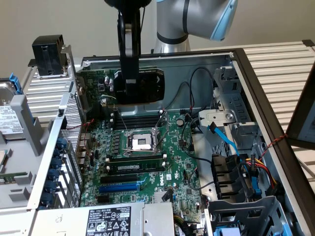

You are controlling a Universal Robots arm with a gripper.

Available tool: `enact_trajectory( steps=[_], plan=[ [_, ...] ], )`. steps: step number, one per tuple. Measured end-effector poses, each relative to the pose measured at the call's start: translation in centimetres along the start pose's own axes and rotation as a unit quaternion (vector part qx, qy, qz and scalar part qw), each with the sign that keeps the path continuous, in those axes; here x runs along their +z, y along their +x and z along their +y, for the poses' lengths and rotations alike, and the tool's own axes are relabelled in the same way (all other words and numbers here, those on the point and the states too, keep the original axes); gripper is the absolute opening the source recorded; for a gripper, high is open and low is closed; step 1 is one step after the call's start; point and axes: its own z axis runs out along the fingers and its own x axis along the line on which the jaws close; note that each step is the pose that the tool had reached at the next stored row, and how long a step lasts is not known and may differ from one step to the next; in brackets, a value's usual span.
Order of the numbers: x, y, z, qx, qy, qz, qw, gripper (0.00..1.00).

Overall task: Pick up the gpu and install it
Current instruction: 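Insert the gpu into the slot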

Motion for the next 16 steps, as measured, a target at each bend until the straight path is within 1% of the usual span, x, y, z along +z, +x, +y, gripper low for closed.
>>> enact_trajectory(
  steps=[3,10,16],
  plan=[
    [0.45,0.2,0.03,0.0,0.0,0.0,1.0,0.27],
    [0.89,0.4,0.06,0.0,-0.001,0.0,1.0,0.27],
    [1.75,0.5,0.02,0.0,-0.0017,0.0,1.0,0.27]
  ],
)
